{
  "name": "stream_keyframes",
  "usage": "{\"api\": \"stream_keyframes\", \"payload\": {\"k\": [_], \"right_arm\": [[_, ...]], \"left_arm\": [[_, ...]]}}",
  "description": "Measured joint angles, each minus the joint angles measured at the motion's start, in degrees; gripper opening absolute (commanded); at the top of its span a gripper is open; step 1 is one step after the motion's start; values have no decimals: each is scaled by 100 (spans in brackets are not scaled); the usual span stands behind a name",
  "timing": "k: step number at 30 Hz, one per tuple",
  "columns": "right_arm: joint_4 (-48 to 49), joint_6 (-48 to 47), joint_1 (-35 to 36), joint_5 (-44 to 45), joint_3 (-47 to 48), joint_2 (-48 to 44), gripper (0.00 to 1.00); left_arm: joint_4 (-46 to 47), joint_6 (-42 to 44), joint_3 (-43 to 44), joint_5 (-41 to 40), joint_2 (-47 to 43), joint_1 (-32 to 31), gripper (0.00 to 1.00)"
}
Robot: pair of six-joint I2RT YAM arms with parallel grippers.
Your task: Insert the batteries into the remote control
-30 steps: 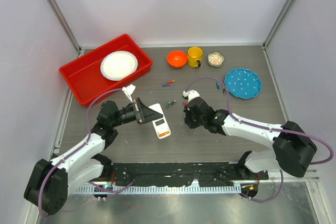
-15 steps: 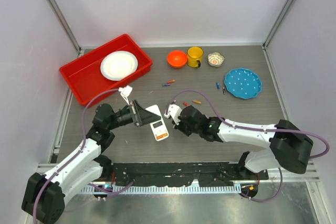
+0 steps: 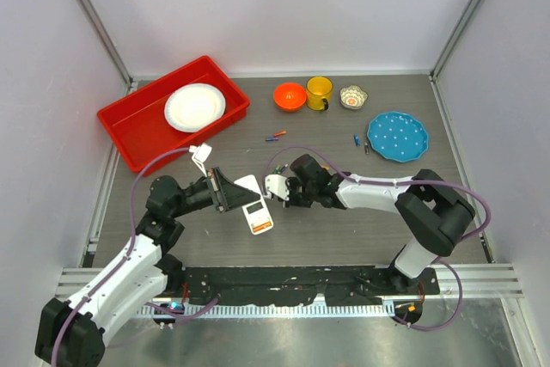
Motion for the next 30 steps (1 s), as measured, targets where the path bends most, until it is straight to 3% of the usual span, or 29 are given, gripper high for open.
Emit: {"api": "stream_keyframes", "payload": {"k": [10,21,29,30], "right_arm": [[-352,-509,-737,-960,299,229,3],[-337,-131,-787,-927,380,293,52],[-149,162,-787,-796,354,260,61],[-114,216,-787,-780,326,216,70]], "left_arm": [[0,-2,-35,-7,42,0,0],[0,-4,-35,-11,96,0,0],[-2,-4,-35,-28,90,0,0],[0,-4,-35,-28,90,0,0]]}}
